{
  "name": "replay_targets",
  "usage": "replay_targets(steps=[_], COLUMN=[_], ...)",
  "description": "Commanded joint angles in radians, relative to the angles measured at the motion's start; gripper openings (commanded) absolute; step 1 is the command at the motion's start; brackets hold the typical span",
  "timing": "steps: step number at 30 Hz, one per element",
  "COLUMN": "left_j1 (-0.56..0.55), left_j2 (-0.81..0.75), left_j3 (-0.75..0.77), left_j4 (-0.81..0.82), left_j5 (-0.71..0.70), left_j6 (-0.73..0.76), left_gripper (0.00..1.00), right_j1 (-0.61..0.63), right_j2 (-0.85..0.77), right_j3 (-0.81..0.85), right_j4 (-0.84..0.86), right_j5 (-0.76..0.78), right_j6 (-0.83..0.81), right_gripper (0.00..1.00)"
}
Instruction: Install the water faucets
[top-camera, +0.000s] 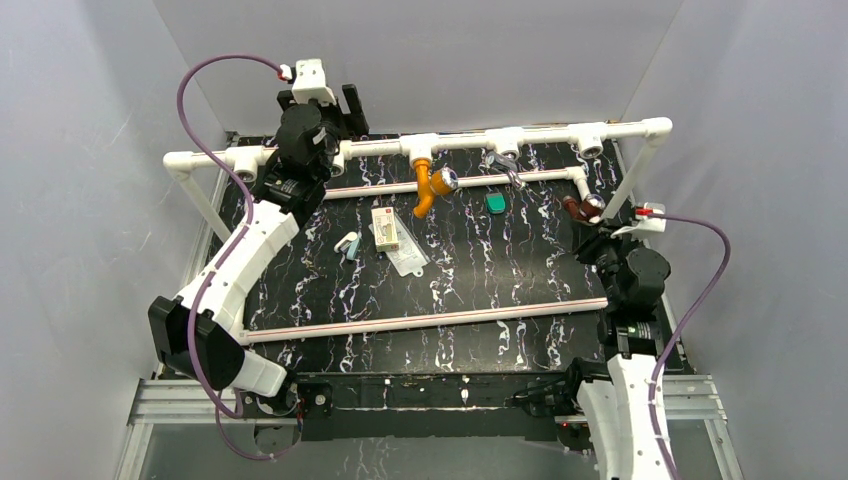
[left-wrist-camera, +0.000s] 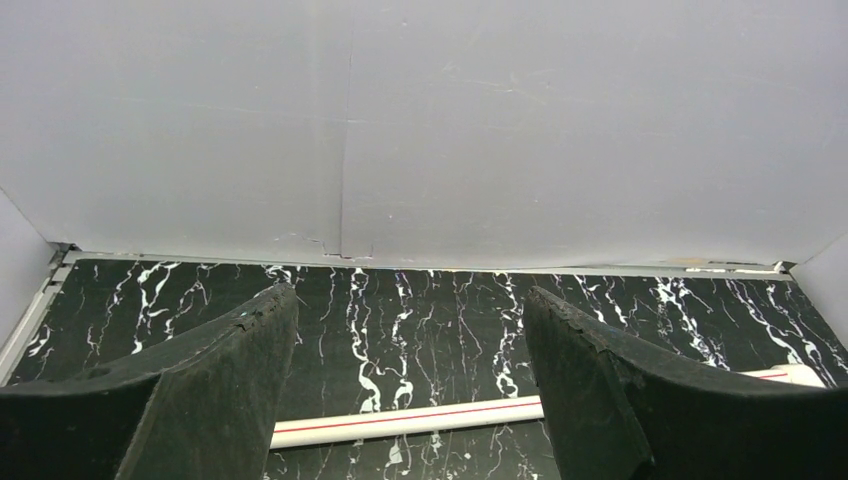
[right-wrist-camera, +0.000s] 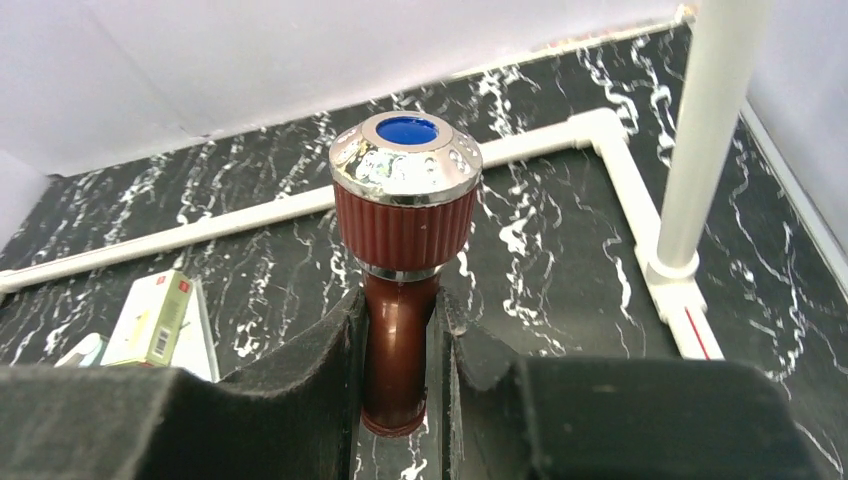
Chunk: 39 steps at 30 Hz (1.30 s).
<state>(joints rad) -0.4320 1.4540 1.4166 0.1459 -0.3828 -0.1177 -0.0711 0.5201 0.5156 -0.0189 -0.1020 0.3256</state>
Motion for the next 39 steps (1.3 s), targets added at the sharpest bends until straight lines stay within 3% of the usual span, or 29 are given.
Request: replay_targets(steps=[1,19,39], left_j1=[0.018,0.059,0.079], left_j2=[0.083,0.101,0.113], left_j3=[-0.087,-0.085,-0.09], left_j4=[-0.284,-0.284,-0.278], left_j5=[0.024,0.08,0.113], left_j6=[-0.011,-0.043,-0.056], left_gripper=[0.81,0.8,0.8], right_j1=[-0.004,-0.003,-0.002], right_j2=[-0.068,-0.212,-0.103], right_j3=[-0.014,0.001,0.156], right_j4=[0.164,0.243,0.27], right_j5=[-0.072,-0.045,-0.119], right_j6=[-0.049,-0.24,-0.338], right_gripper=[0.01,0.01,0.01])
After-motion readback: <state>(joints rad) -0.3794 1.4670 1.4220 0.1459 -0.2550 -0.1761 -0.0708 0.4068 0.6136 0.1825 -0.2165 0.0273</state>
